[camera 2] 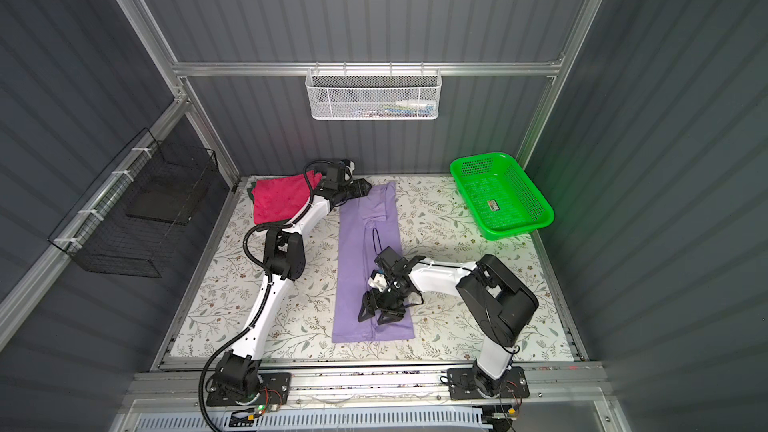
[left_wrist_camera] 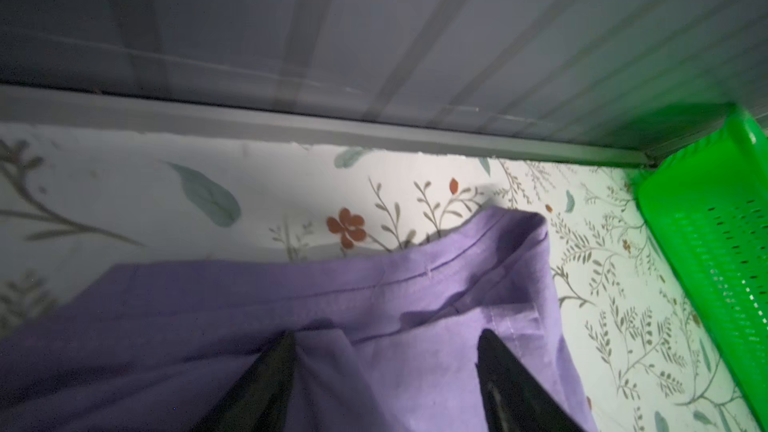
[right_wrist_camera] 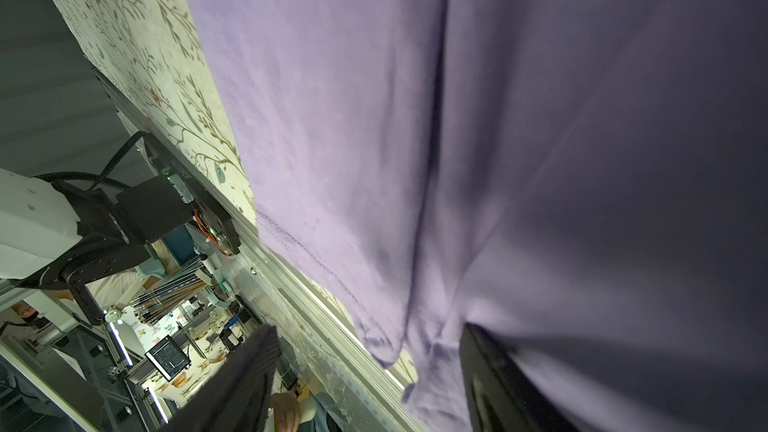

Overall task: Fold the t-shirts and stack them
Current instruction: 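Lay the strip lengthwise pointing toward the robot and release both grippers, then move both grippers to the strip's end nearest the robot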

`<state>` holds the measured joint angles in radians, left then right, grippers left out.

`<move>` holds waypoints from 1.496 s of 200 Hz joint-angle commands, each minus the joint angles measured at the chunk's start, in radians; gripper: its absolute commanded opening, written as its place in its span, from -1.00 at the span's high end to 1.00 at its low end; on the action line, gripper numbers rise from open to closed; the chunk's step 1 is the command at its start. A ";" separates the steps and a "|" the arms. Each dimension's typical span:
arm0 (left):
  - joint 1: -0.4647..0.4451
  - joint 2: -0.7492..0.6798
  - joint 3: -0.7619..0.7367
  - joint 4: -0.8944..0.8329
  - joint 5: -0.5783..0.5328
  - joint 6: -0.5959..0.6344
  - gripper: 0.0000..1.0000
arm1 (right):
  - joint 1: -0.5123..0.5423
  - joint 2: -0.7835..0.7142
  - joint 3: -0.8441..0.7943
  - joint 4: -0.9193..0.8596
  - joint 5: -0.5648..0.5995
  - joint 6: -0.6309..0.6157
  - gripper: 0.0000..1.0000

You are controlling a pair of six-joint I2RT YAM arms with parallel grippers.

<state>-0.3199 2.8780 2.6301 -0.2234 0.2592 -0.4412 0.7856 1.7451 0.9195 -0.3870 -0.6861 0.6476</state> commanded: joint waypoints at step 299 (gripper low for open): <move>-0.040 -1.724 -1.966 -0.263 0.017 -0.077 -0.26 | -0.381 -0.655 -0.255 -0.029 0.387 -0.012 -0.98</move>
<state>-0.3347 1.2247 0.7635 -0.4316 0.2798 -0.4175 0.4099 1.0912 0.7006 -0.4252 -0.2661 0.6434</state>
